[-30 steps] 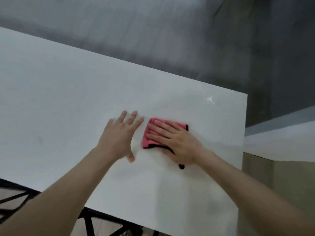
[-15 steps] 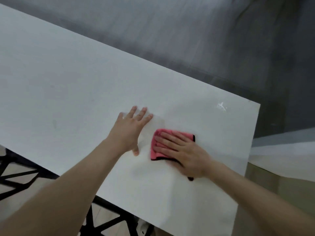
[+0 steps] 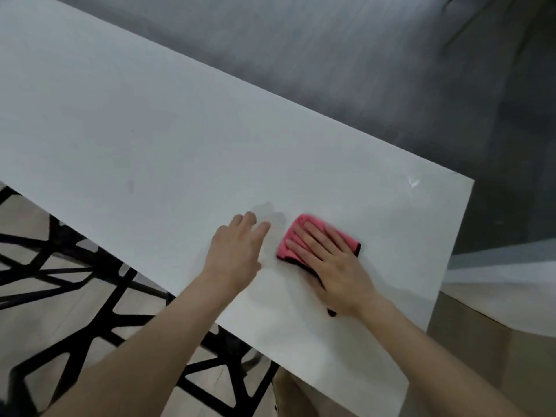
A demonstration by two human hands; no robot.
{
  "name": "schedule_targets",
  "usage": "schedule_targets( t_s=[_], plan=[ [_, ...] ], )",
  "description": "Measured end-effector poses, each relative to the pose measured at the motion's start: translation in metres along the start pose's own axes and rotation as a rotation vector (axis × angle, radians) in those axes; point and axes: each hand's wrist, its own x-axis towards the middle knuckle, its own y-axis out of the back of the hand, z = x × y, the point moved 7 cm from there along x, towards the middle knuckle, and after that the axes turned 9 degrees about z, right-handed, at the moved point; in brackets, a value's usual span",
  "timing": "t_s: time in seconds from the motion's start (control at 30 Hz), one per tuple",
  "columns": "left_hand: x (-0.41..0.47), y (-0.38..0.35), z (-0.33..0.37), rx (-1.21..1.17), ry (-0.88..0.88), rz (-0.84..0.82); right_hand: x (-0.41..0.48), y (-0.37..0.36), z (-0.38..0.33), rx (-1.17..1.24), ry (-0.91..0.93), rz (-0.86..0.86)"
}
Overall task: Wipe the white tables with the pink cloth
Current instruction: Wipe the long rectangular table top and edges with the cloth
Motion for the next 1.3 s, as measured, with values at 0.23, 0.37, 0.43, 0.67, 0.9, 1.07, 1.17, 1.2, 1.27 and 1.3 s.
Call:
schedule_targets(
  t_s=[0.23,0.37,0.43,0.67,0.9,1.07,1.17,1.2,1.27,1.3],
  plan=[
    [-0.059,-0.018,0.029,-0.031,0.041,-0.080,-0.023,0.052,0.106,-0.119,-0.452,0.087],
    [-0.079,-0.032,0.042,-0.049,0.092,-0.140,-0.036,0.024,0.008,-0.090,-0.394,0.135],
    [-0.079,-0.034,0.043,-0.054,0.112,-0.135,-0.064,0.004,-0.048,-0.017,-0.072,0.022],
    [-0.077,-0.037,0.046,-0.039,0.132,-0.162,-0.061,0.055,0.083,-0.082,-0.276,0.073],
    [-0.073,-0.036,0.046,0.002,0.128,-0.201,-0.074,0.012,-0.048,0.013,-0.088,0.066],
    [-0.073,-0.038,0.045,-0.009,0.140,-0.198,-0.075,0.029,0.011,0.024,0.216,-0.084],
    [-0.073,-0.041,0.042,-0.018,0.168,-0.202,-0.046,0.060,0.105,-0.094,-0.272,0.067],
    [-0.073,-0.041,0.042,-0.012,0.173,-0.207,-0.042,0.060,0.110,-0.107,-0.402,0.104],
    [-0.072,-0.041,0.043,-0.003,0.181,-0.225,-0.041,0.049,0.077,-0.106,-0.479,0.158],
    [-0.071,-0.040,0.044,0.002,0.185,-0.236,-0.044,0.041,0.048,-0.075,-0.394,0.158]
  ],
)
